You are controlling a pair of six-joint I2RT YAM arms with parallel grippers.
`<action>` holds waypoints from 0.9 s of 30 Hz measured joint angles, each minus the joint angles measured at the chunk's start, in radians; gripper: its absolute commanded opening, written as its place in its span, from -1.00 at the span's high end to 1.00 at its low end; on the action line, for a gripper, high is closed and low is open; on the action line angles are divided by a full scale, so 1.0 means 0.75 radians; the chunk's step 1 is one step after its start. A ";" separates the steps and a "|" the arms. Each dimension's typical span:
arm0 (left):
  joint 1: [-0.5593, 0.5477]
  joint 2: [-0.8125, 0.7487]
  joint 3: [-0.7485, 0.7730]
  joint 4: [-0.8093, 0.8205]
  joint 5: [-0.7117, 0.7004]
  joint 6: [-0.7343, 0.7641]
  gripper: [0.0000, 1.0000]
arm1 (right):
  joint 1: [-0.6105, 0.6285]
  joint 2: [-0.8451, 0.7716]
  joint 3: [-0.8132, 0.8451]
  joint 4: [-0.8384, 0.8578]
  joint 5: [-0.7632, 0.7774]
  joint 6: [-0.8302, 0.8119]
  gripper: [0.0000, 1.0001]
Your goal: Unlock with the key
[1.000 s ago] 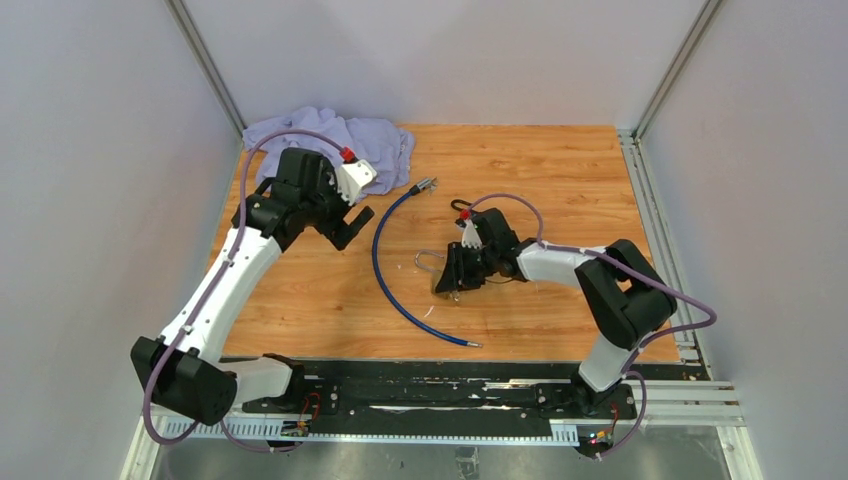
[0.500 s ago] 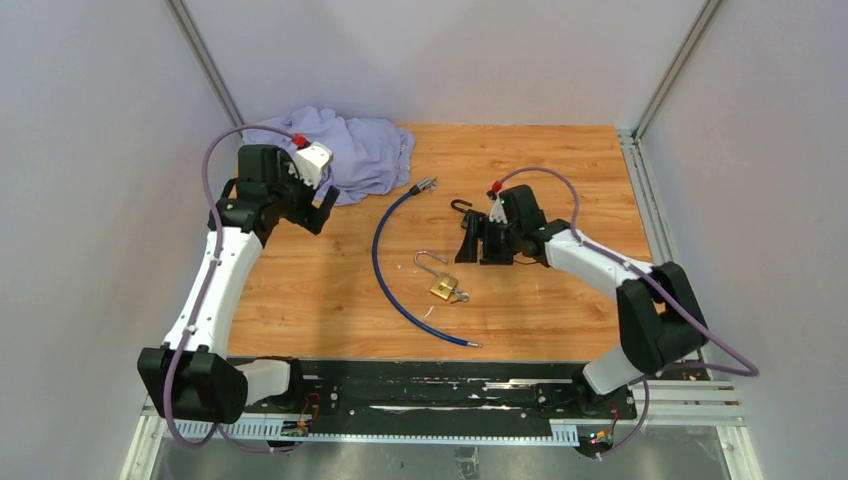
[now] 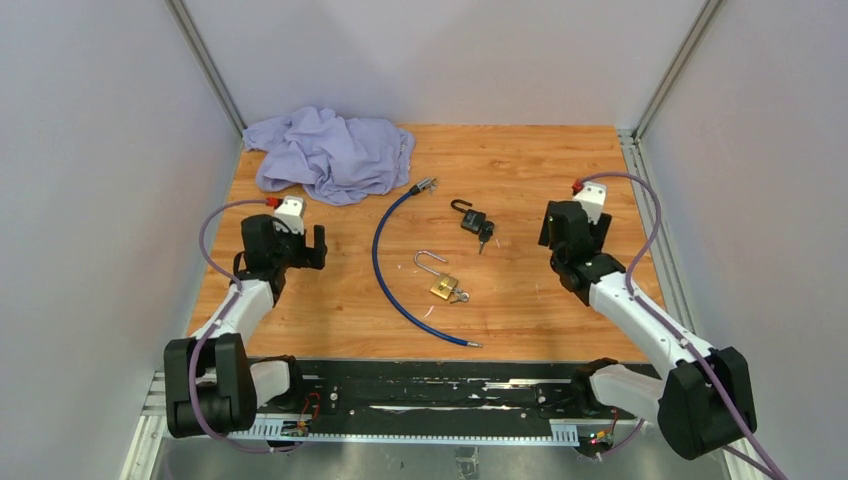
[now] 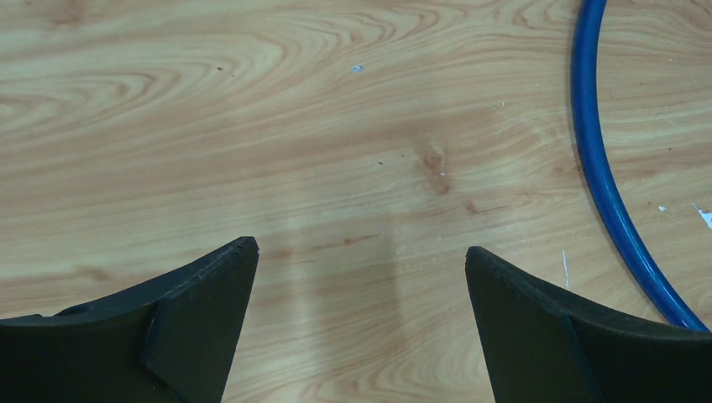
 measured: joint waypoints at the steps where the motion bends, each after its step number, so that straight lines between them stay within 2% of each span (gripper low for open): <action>1: 0.000 0.013 -0.054 0.089 0.012 -0.032 -0.96 | -0.028 -0.001 -0.015 0.008 0.041 -0.005 -0.48; 7: 0.000 0.131 -0.222 0.580 0.053 -0.134 -0.96 | -0.227 -0.035 -0.196 0.153 0.210 0.002 -0.52; 13: 0.001 0.264 -0.319 0.950 0.097 -0.210 -0.96 | -0.364 -0.021 -0.444 0.438 0.219 -0.104 -0.53; 20: -0.007 0.246 -0.427 1.221 0.075 -0.243 -0.96 | -0.426 0.172 -0.473 0.776 0.084 -0.223 -0.56; 25: -0.102 0.287 -0.581 1.481 -0.018 -0.213 -0.96 | -0.426 0.306 -0.479 0.935 -0.078 -0.317 -0.57; 27: -0.131 0.310 -0.580 1.479 -0.031 -0.194 -0.96 | -0.423 0.314 -0.492 1.008 -0.170 -0.367 -0.58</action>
